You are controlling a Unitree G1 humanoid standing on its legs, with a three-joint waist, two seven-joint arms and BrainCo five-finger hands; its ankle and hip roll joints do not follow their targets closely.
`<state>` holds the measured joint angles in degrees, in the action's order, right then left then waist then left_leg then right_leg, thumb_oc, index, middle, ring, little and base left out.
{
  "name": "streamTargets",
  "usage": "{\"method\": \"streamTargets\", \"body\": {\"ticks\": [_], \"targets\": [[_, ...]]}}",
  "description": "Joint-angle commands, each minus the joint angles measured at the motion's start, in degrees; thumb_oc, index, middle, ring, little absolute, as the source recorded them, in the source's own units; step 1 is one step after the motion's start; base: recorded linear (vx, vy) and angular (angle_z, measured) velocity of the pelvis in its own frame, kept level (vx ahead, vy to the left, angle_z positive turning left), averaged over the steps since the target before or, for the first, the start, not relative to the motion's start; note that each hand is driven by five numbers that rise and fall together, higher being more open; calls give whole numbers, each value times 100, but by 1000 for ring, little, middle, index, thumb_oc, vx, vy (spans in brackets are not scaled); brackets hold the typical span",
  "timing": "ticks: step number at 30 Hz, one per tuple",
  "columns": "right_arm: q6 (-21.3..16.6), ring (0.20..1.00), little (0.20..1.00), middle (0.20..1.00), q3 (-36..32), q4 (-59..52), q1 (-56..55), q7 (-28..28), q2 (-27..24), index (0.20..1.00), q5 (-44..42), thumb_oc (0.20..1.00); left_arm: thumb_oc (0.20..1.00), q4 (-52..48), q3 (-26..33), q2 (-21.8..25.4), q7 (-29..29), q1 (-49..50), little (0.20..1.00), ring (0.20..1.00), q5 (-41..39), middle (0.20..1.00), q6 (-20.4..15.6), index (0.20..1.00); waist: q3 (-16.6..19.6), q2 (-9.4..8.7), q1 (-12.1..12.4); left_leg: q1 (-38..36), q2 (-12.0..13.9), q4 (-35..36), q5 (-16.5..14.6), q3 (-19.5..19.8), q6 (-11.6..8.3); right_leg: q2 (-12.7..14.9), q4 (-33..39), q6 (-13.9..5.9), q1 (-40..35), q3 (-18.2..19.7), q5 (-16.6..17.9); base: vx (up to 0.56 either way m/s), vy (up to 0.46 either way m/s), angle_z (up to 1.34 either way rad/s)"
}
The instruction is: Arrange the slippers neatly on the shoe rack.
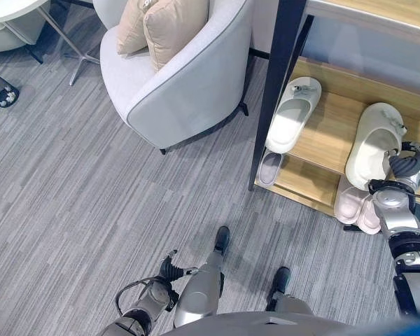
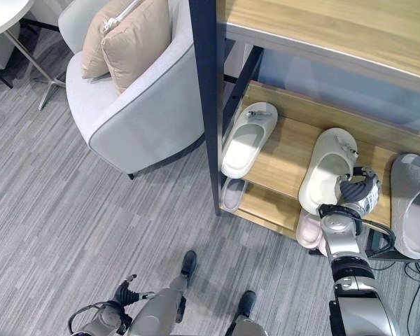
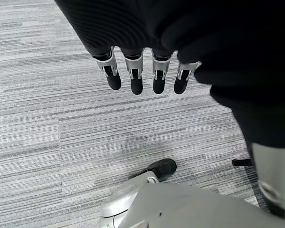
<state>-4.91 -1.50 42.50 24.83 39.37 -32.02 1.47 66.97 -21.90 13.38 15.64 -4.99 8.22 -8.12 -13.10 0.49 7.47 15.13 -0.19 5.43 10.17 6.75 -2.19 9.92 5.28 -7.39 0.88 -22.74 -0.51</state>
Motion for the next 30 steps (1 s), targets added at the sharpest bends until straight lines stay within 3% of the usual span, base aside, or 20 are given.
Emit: {"method": "streamTargets", "body": {"ticks": [1,11,24,25,30], "targets": [[-174,200,200,200,-83,-572,113,345,-301,200,334,200,1000,384,-145,-179,103,-120,1000,1000,96,1000,33,1000,-2,7,209,-94,202,-43,-690,-79,-396,441,-32,-335,54,-36,255,-10,48,4],[-179,200,200,200,-194,-1039,208,707,20,200,407,200,1000,352,-114,-173,195,-319,1000,1000,-41,1000,40,1000,-106,-145,389,67,120,-43,-695,140,-366,452,-72,-335,82,-206,252,-5,37,14],[74,200,200,200,-154,-356,690,960,142,200,33,200,1000,421,-163,-207,350,-452,1000,1000,-151,1000,64,1000,-121,-148,436,221,16,-43,-691,234,-352,540,-103,-348,197,-268,292,-6,20,3],[92,1000,1000,1000,-135,-345,713,939,152,1000,12,1000,1000,432,-161,-220,351,-456,1000,1000,-161,1000,67,1000,-116,-143,431,220,16,-43,-691,232,-351,543,-104,-349,199,-265,293,0,0,0],[117,1000,1000,1000,-28,-504,672,898,312,1000,25,1000,1000,453,-155,-263,340,-470,1000,1000,-178,1000,97,1000,-50,-128,413,177,4,-43,-714,249,-336,549,-120,-337,154,-283,261,0,0,0]]}}
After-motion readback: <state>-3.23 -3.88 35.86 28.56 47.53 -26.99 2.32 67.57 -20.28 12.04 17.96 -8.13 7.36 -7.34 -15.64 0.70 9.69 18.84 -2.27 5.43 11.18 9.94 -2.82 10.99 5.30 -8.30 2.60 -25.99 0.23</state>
